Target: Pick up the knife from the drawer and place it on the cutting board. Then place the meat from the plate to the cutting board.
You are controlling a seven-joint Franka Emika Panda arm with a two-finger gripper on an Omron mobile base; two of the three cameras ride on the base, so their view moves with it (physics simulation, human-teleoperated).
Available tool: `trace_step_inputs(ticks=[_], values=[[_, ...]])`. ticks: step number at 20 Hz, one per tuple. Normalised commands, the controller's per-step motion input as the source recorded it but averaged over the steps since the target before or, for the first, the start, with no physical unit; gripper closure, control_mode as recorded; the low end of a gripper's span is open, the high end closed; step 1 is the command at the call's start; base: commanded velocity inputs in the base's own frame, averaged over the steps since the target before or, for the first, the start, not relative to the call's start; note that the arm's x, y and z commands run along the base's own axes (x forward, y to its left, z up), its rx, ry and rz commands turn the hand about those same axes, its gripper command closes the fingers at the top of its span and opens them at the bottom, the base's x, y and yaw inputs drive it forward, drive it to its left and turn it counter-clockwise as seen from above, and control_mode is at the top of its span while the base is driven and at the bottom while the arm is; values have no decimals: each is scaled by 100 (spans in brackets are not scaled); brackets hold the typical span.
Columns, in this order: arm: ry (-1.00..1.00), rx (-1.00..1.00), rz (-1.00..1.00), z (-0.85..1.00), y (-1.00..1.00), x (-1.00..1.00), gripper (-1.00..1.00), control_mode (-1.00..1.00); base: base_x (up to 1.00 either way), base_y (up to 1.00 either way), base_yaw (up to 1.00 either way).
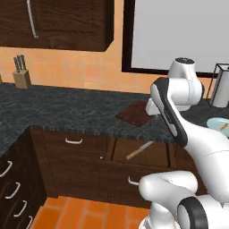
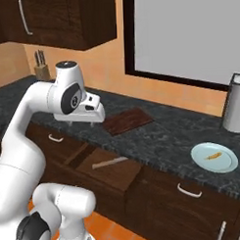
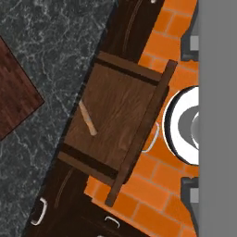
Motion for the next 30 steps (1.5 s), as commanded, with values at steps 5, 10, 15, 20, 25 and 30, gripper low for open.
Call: trace_step_inputs(ticks=[5, 10, 15, 20, 25, 30], values=[[0, 0, 0, 0, 0, 0, -100, 100, 0, -100, 43], [0, 0, 0, 0, 0, 0, -100, 100, 4, -100, 40], [0, 0, 0, 0, 0, 0, -100, 100, 64, -100, 38], [0, 0, 0, 0, 0, 0, -100, 100, 17, -63, 30], [7, 4, 0, -43, 51, -7, -100, -100, -11, 2, 1], [28, 2, 0, -100, 100, 15, -100, -100, 0, 0, 0]])
